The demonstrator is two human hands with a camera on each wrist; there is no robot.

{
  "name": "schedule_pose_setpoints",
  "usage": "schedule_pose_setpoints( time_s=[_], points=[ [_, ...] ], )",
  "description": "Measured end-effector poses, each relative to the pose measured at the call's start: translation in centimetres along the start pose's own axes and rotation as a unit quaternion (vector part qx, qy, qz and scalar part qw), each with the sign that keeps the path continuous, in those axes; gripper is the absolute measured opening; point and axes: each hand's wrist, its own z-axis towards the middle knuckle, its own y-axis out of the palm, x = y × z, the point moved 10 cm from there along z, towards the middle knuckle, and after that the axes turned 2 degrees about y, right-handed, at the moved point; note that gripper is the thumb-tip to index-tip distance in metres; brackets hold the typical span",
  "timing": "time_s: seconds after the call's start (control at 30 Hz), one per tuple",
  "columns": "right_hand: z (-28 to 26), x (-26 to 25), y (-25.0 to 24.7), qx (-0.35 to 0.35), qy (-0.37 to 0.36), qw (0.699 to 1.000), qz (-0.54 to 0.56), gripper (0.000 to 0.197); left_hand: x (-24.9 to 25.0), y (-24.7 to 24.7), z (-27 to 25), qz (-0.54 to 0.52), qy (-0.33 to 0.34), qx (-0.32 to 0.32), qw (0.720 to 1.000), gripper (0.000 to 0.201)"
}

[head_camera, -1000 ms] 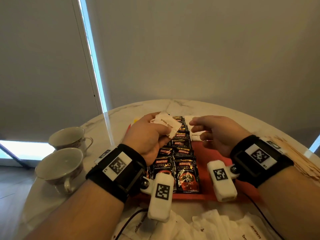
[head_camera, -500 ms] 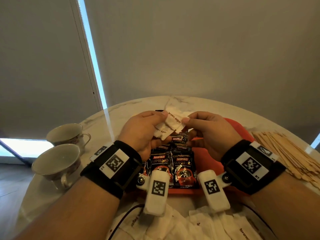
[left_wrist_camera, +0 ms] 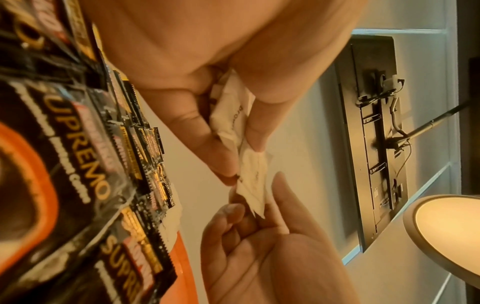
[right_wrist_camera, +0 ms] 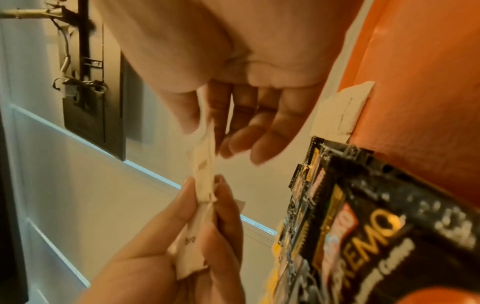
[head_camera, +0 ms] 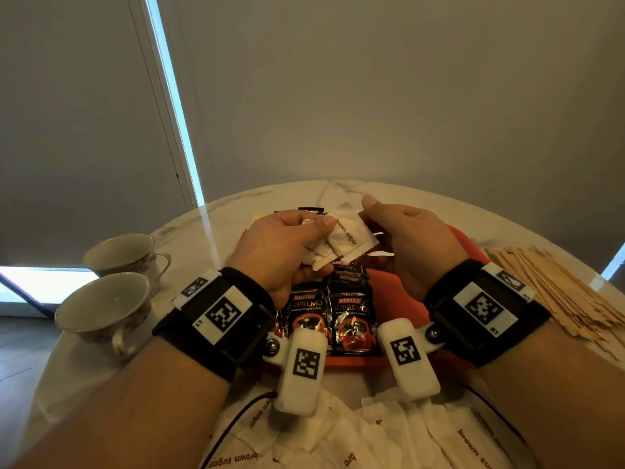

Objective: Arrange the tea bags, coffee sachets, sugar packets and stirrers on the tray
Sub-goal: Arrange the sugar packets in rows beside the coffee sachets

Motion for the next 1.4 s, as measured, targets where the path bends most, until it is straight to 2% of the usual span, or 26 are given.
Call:
schedule_pose_setpoints(
  time_s=[0.07,0.13,0.27,0.4,0.53,0.6,0.7,0.87,1.17,1.27,1.4],
  points=[
    [-0.1,0.6,0.9,-0.053,0.025,0.998,-0.005,0.021,0.2,-0.4,0.1,-0.019,0.009,0.021,1.000,0.014],
    [-0.2,1.0,1.3,-0.074,0.033,0.997,-0.006,0.014,0.1,-0.7,0.1,-0.041,0.010,0.035,0.998,0.011],
    [0.5,0.6,0.2,-0.028,0.026,0.999,0.038,0.009,-0.4,-0.6,0.2,-0.047,-0.003,0.038,0.998,0.008],
    [2.3,0.9,-3.6,0.058,0.047,0.996,0.052,0.013,-0.5,-0.6,0.3,-0.060,-0.016,0.040,0.997,0.005],
    [3.6,4.0,-8.3,0.143,0.145,0.979,-0.023,0.010,-0.4,-1.2,0.5,-0.081,-0.029,0.049,0.995,0.012],
    [3.6,5.6,-9.5,0.147,0.201,0.965,-0.086,0.005,-0.2,-1.5,0.7,-0.089,-0.026,0.052,0.994,0.013],
    [3.7,6.3,-10.0,0.136,0.235,0.952,-0.139,0.004,0.0,-1.7,0.8,-0.091,-0.015,0.052,0.994,0.013],
    [3.9,5.8,-9.1,0.115,0.246,0.942,-0.197,0.006,0.0,-1.5,0.8,-0.081,-0.014,0.049,0.995,0.014],
    [4.3,5.2,-9.4,0.139,0.246,0.918,-0.279,0.016,-0.1,-1.6,0.8,-0.080,-0.014,0.048,0.996,0.013],
    [4.4,5.3,-9.5,0.144,0.238,0.922,-0.270,0.020,-0.1,-1.6,0.9,-0.083,-0.014,0.047,0.995,0.013],
    [4.8,4.8,-9.9,0.180,0.189,0.940,-0.219,0.032,-0.1,-1.7,0.9,-0.089,-0.020,0.050,0.995,0.014]
  ],
)
